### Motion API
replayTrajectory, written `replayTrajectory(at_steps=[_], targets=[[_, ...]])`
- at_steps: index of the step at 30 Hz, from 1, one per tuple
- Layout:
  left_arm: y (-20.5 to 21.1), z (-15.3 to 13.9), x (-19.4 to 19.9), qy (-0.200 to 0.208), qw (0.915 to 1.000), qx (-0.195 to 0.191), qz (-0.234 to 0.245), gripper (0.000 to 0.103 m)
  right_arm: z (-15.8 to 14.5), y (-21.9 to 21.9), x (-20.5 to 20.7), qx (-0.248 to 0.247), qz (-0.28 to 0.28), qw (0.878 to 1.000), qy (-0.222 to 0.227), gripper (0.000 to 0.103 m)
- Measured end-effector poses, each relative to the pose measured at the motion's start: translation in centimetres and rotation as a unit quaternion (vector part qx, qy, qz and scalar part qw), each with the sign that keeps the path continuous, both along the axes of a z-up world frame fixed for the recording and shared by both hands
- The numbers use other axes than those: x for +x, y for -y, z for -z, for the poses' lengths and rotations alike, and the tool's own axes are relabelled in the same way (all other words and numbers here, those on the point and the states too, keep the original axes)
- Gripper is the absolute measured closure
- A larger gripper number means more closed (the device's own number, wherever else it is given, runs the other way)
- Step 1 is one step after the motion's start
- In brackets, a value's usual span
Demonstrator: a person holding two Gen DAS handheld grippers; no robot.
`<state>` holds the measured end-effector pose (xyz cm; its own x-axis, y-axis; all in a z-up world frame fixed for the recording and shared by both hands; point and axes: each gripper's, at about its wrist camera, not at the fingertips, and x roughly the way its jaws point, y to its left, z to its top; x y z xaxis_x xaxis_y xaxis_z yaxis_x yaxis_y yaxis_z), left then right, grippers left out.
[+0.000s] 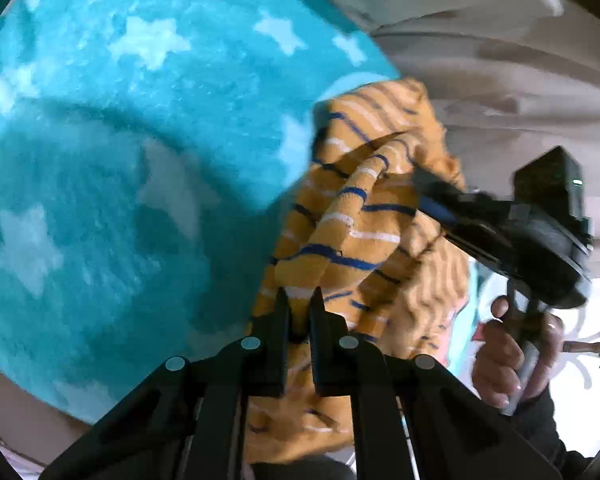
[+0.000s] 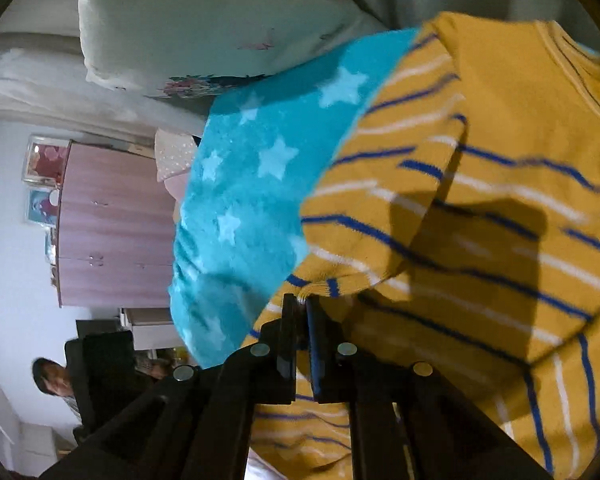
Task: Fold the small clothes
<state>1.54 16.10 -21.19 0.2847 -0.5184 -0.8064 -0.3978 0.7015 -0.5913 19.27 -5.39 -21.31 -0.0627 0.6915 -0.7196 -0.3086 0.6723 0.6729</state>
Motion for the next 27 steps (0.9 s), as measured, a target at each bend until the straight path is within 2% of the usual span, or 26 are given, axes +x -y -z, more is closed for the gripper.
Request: replayTrajectory(at_steps=[1,2,3,6,7,9,10,12,13,14,16,19,21,24,27], targets=[[-0.1,0.8,0.3,-0.009,1.0000,0.001,0.004,0.095,0.3,0.0,-0.2,-0.009,0.002,1.000,0.003,0.033],[0.0,1.5,0.6,-0.021,0.9997,-0.001,0.009,0.095,0.4,0.2,-0.6,-0.018,0.008,1.000,0.010,0.016],[-0.1,2.0,0.8,-0.025,0.9996,-0.009,0.014,0.095,0.6,0.7,-1.3,-0.027,0.007,0.999,0.016,0.017],[-0.3,2.2,0.6,-0.017,0.9995,-0.019,0.020,0.095,2.0,1.4,-3.9,-0.050,-0.015,0.999,-0.006,0.017],[-0.3,2.4,0.6,-0.016,0.9994,-0.023,0.019,0.095,2.6,1.2,-5.0,-0.054,-0.027,0.998,-0.012,0.018],[-0.4,3.0,0.9,-0.022,0.9992,-0.031,0.013,0.095,4.0,0.1,-6.7,-0.076,-0.046,0.996,-0.016,0.029],[-0.6,3.3,0.8,-0.025,0.9991,-0.033,0.010,0.095,4.6,-0.5,-7.0,-0.084,-0.050,0.995,-0.015,0.038],[-1.3,3.5,0.2,-0.029,0.9988,-0.039,0.004,0.095,4.3,-1.8,-7.1,-0.094,-0.050,0.994,0.016,0.042],[-1.4,3.5,0.2,-0.029,0.9986,-0.043,0.002,0.095,4.1,-2.5,-7.1,-0.105,-0.060,0.992,0.018,0.062],[-1.4,3.0,0.2,-0.024,0.9985,-0.048,0.002,0.095,4.0,-2.9,-7.1,-0.114,-0.069,0.991,0.014,0.092],[-1.0,1.3,0.1,0.000,0.9982,-0.059,0.012,0.095,2.8,-2.3,-6.6,-0.073,-0.060,0.995,-0.024,0.096],[0.8,-2.0,0.3,0.036,0.9948,-0.087,0.038,0.095,-1.4,-0.2,-6.2,-0.014,-0.046,0.999,-0.021,0.096],[3.3,-4.7,0.5,0.063,0.9906,-0.092,0.080,0.095,-4.8,1.8,-6.2,0.016,-0.038,0.999,-0.022,0.096],[7.2,-6.6,1.4,0.080,0.9844,-0.091,0.127,0.095,-8.4,4.9,-6.7,0.009,-0.036,0.999,-0.013,0.096],[10.2,-6.7,2.2,0.081,0.9788,-0.096,0.162,0.094,-9.7,9.1,-6.5,-0.024,-0.013,0.999,-0.025,0.096]])
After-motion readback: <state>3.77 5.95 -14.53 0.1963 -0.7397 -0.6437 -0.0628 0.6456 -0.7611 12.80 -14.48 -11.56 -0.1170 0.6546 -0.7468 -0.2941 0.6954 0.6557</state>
